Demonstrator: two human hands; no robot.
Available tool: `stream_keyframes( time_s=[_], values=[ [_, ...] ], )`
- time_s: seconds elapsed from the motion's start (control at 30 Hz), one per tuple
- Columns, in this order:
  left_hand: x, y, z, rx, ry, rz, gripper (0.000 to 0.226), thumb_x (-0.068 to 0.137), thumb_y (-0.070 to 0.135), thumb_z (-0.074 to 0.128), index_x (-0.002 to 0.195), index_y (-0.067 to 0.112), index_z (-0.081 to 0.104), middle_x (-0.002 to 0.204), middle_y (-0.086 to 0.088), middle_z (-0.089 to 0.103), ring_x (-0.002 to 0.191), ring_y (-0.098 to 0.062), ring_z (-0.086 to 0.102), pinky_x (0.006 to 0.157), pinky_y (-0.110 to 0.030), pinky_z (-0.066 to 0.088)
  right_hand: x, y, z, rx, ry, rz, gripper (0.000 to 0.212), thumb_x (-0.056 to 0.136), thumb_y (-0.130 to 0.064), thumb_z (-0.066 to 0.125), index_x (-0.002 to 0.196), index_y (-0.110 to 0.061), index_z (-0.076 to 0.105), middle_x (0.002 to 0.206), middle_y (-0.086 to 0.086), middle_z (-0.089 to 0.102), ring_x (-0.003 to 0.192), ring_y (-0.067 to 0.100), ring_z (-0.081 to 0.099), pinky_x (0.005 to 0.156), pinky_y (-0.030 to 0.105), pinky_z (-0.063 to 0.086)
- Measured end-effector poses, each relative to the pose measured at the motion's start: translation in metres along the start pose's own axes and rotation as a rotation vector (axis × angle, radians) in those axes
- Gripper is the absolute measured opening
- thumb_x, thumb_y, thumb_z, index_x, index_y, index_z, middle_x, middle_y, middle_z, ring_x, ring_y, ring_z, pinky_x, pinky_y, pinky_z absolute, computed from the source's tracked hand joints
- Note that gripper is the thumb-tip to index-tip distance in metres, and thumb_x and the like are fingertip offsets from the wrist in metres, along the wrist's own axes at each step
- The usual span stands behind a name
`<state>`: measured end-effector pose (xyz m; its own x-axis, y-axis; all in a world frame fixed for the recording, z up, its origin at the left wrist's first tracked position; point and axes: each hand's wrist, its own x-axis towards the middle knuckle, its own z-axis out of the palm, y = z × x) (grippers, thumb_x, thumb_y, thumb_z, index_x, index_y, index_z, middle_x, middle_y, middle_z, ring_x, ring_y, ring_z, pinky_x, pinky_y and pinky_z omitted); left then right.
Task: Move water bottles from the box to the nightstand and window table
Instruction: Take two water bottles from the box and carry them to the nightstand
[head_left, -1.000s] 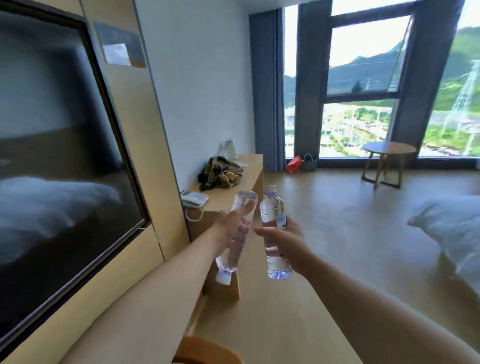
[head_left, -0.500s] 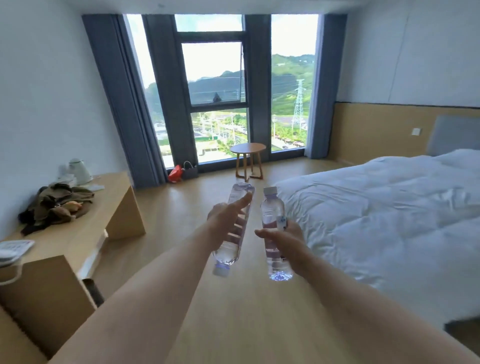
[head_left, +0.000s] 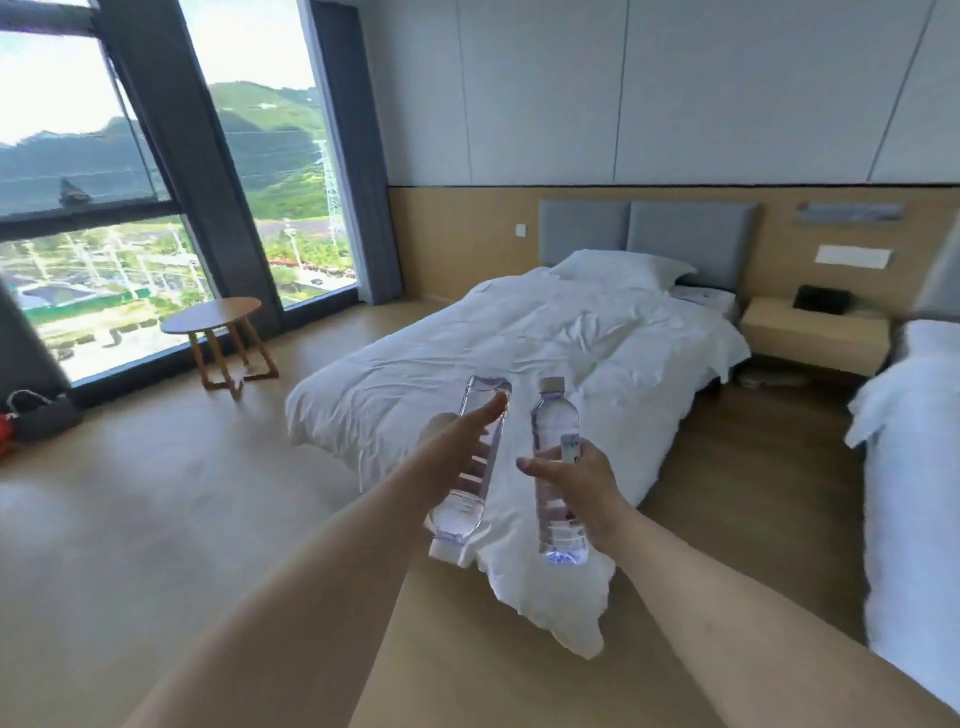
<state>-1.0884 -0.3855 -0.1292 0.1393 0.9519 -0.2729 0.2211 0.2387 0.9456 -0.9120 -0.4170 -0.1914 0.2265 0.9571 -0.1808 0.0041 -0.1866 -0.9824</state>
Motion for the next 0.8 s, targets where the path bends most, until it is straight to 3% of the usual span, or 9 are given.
stream_keyframes(
  time_s=[0.07,0.13,0.2,0.33,0.43,0.6,0.8],
  values=[
    [0.034,0.013,0.032,0.001,-0.073,0.017,0.076,0.077,0.069,0.075,0.108,0.0,0.07,0.072,-0.009,0.073,0.059,-0.026,0.07,0.054,-0.034,0.057,0.022,-0.001,-0.03,0.002,0.07,-0.003,0.049,0.07,-0.031,0.094,0.103,-0.01,0.066,0.089,0.007,0.071,0.071,0.019,0.07,0.049,0.026,0.056],
    [0.065,0.026,0.064,0.02,-0.157,0.038,0.074,0.077,0.069,0.075,0.106,0.001,0.07,0.066,-0.007,0.072,0.055,-0.025,0.069,0.052,-0.033,0.057,0.045,-0.004,-0.057,0.004,0.139,0.001,0.047,0.072,-0.031,0.093,0.103,-0.01,0.065,0.091,0.009,0.069,0.079,0.024,0.069,0.065,0.039,0.064],
    [0.098,0.039,0.093,0.053,-0.226,0.067,0.076,0.075,0.07,0.076,0.107,0.001,0.07,0.074,-0.01,0.072,0.056,-0.025,0.069,0.054,-0.035,0.057,0.069,-0.01,-0.08,0.017,0.213,-0.008,0.046,0.073,-0.03,0.093,0.102,-0.009,0.065,0.092,0.011,0.07,0.082,0.026,0.07,0.076,0.046,0.064],
    [0.163,0.072,0.143,0.077,-0.361,0.08,0.077,0.073,0.071,0.078,0.109,0.003,0.07,0.083,-0.012,0.073,0.061,-0.025,0.07,0.059,-0.036,0.058,0.116,-0.027,-0.123,0.036,0.36,-0.04,0.042,0.073,-0.028,0.092,0.098,-0.008,0.066,0.078,0.004,0.068,0.068,0.016,0.066,0.066,0.033,0.055],
    [0.209,0.096,0.177,0.095,-0.452,0.074,0.08,0.071,0.071,0.079,0.112,0.003,0.07,0.089,-0.014,0.073,0.069,-0.028,0.071,0.065,-0.038,0.059,0.148,-0.04,-0.152,-0.018,0.452,-0.047,0.039,0.074,-0.035,0.091,0.094,-0.012,0.068,0.08,0.004,0.071,0.072,0.017,0.068,0.072,0.036,0.058],
    [0.268,0.122,0.232,0.123,-0.56,0.048,0.083,0.067,0.077,0.077,0.113,0.009,0.069,0.093,-0.01,0.072,0.075,-0.026,0.072,0.058,-0.034,0.057,0.187,-0.039,-0.197,-0.027,0.579,-0.005,0.049,0.073,-0.046,0.089,0.108,-0.021,0.064,0.102,0.001,0.071,0.096,0.021,0.069,0.081,0.037,0.057],
    [0.322,0.131,0.303,0.195,-0.631,0.029,0.08,0.065,0.081,0.074,0.106,0.012,0.072,0.089,-0.008,0.076,0.07,-0.024,0.075,0.053,-0.031,0.057,0.225,-0.021,-0.252,0.015,0.7,0.072,0.056,0.076,-0.051,0.086,0.119,-0.028,0.059,0.111,-0.005,0.066,0.098,0.015,0.064,0.084,0.032,0.048]
  ],
)
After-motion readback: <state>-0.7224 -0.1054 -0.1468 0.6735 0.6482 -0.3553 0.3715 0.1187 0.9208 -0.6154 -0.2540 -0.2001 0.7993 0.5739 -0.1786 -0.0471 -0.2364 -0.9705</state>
